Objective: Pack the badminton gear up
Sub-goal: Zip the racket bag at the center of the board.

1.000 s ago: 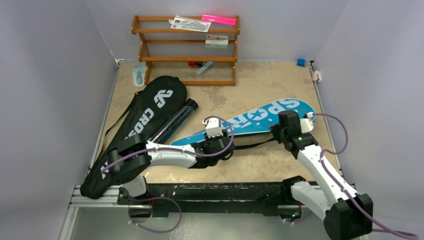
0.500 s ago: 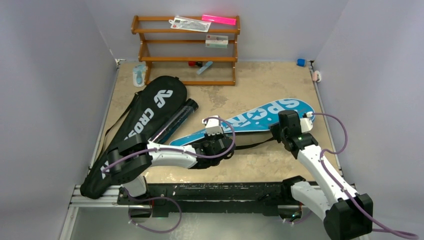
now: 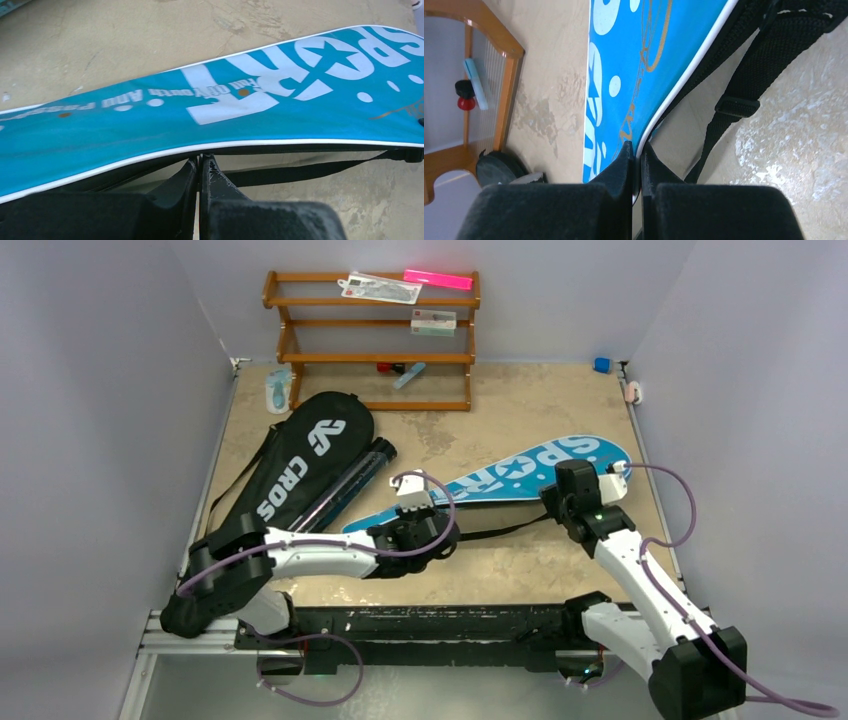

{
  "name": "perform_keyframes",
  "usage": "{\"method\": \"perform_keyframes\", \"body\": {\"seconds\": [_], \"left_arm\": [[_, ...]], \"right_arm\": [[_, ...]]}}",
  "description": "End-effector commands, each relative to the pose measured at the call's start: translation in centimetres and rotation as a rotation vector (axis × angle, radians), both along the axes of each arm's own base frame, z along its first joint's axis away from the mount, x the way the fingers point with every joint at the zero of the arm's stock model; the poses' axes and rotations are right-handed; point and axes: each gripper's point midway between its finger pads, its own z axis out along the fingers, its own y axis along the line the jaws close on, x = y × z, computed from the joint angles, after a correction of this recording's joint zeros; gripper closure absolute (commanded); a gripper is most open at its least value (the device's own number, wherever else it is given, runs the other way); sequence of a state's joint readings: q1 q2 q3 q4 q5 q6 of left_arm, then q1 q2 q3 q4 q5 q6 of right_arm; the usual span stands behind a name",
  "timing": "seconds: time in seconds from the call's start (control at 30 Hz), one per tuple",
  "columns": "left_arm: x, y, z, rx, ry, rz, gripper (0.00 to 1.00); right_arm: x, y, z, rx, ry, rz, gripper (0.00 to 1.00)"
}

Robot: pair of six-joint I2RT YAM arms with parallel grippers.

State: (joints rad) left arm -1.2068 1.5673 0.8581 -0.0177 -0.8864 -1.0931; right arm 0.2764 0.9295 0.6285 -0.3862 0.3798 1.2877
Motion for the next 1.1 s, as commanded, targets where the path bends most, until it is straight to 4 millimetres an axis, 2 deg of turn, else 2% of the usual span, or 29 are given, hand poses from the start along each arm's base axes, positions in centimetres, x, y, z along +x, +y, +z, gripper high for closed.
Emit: {"method": "perform_keyframes", "body": {"seconds": [0.0,0.37,0.47,0.6,0.73,0.83,0.93,1.07], "left_arm": [[0.0,4.4,0.3,0.016,0.02,0.086,1.0],[-3.4,13.3,-2.4,0.028,0.165,0.14,1.0],[-3.8,13.9,-2.0,-0.045,0.192,0.083,1.0],[-3.3,14.9,-2.0,-0.078,0.208,0.04,1.0],[-2.6,14.0,-2.5,-0.119,0.262,-0.039,1.0],[-2.2,14.1,-3.1,-0.131,0.283,-0.031,1.0],[-1.7,15.2,-3.7,-0.142,0.302,0.003,1.0],[0.2,15.6,-4.1,-0.181,0.287,-0.016,1.0]], "right_arm": [[1.7,-4.0,3.5,-0.147,-0.096,-0.132,1.0],[2.7,-8.9,3.6,-0.147,-0.083,-0.264,1.0],[3.4,-9.4,3.8,-0.141,-0.095,-0.258,1.0],[4.1,-8.6,3.8,-0.123,-0.099,-0.204,1.0],[4.5,-8.0,3.7,-0.12,-0.099,-0.162,1.0],[4.3,-9.0,3.5,-0.128,-0.088,-0.192,1.0],[4.3,-9.6,3.5,-0.14,-0.08,-0.209,1.0],[5.2,-9.6,3.4,-0.142,-0.076,-0.188,1.0]]}}
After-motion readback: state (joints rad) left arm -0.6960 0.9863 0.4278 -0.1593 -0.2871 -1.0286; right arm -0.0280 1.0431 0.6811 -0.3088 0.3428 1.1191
